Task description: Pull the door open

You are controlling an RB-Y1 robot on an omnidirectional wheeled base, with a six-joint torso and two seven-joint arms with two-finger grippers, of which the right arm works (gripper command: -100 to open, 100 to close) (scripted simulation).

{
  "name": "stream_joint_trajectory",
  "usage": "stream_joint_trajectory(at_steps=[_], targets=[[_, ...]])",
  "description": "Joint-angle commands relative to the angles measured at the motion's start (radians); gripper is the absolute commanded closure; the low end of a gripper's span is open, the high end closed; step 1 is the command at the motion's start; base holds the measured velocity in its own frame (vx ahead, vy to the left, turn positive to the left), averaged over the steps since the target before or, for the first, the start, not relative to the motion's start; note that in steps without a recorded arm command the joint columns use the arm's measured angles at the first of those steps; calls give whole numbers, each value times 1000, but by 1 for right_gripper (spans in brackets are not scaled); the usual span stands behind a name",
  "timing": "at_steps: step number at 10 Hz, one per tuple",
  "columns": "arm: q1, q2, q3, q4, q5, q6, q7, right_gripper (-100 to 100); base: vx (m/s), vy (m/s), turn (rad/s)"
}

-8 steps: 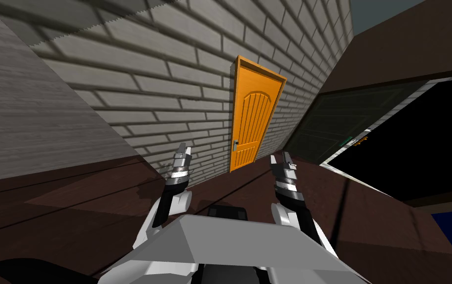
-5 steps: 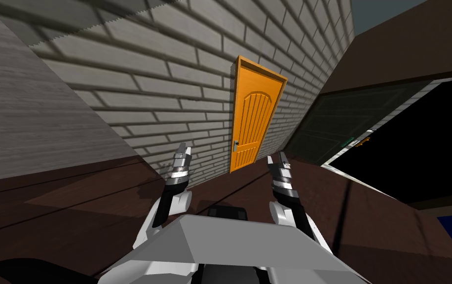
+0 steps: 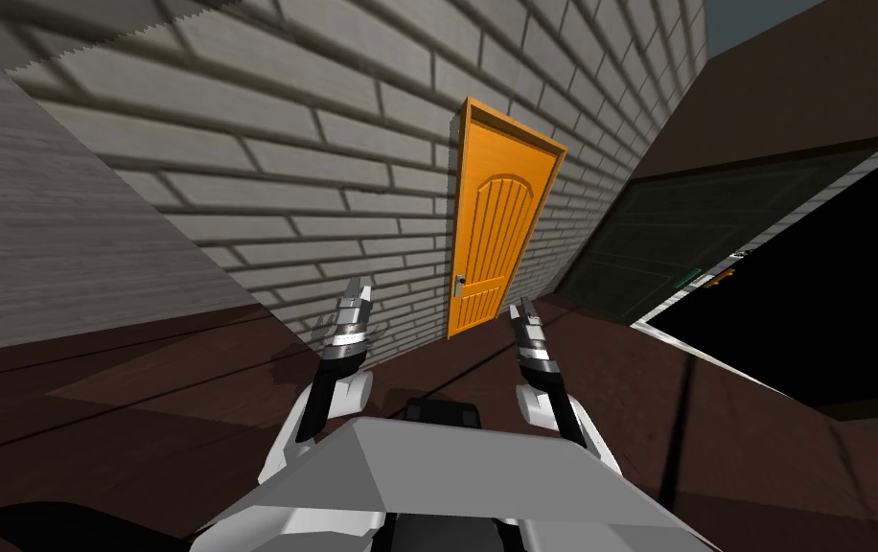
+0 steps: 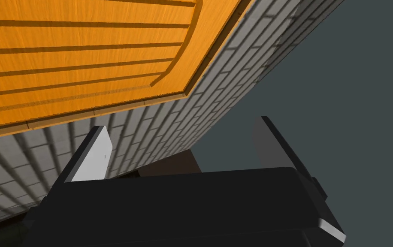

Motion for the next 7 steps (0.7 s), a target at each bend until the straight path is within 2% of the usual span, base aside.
stream_joint_trajectory(at_steps=[1, 2, 4, 5, 6, 7], targets=[[-34, -20, 4, 50, 24, -10, 44, -100, 88, 8, 25], [-34, -20, 4, 67, 24, -10, 44, -100, 59, 10, 9], [-86, -47, 5, 138, 54, -31, 100, -100, 59, 2, 22], [-86, -47, 5, 163, 54, -31, 100, -100, 55, 2, 10], [-114, -61, 6, 193, 70, -42, 130, -100, 58, 4, 16], [-114, -61, 6, 215, 70, -42, 130, -100, 46, 1, 10]])
